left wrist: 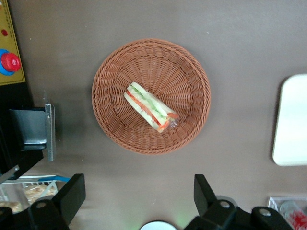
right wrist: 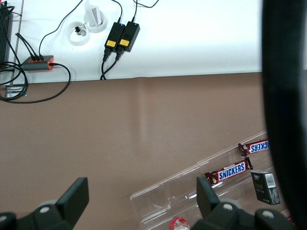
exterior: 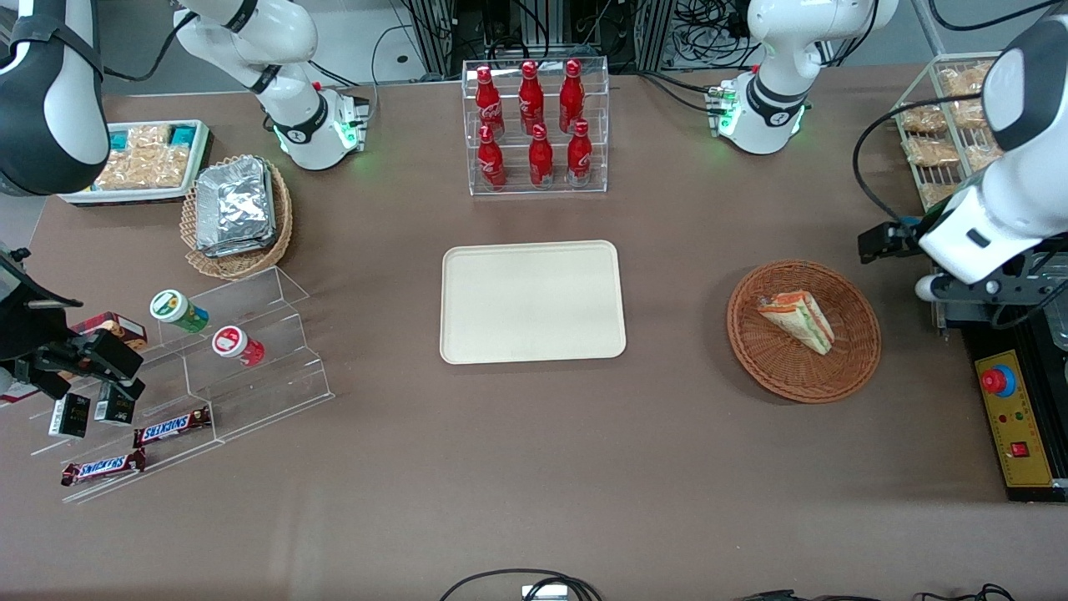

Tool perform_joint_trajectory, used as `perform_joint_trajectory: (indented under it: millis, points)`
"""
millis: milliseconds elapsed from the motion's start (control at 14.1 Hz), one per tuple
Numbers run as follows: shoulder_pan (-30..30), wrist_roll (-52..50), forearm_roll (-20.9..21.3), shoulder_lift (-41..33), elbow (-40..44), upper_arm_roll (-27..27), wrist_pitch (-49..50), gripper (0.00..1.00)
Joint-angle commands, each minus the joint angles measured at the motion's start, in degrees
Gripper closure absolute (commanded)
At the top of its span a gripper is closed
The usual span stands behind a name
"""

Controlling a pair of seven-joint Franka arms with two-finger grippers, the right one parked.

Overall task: Place sandwich from basket to tray
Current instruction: 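Move the left gripper down over the wrapped sandwich in the wicker basket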

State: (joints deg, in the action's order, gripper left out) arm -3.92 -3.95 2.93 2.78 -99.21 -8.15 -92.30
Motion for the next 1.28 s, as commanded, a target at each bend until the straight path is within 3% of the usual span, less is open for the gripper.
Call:
perform_joint_trajectory:
  millis: [0,568,1206]
  points:
    - [0.5,-9.4,0.9,-1.1,-7.5,-0.2,-7.5,0.0]
    - [0.1,-24.4,1.1,-1.0,-25.5,0.0,-30.3,0.0]
    - [0.1,-35.6,1.3,3.0,-32.5,0.2,-42.1,0.0]
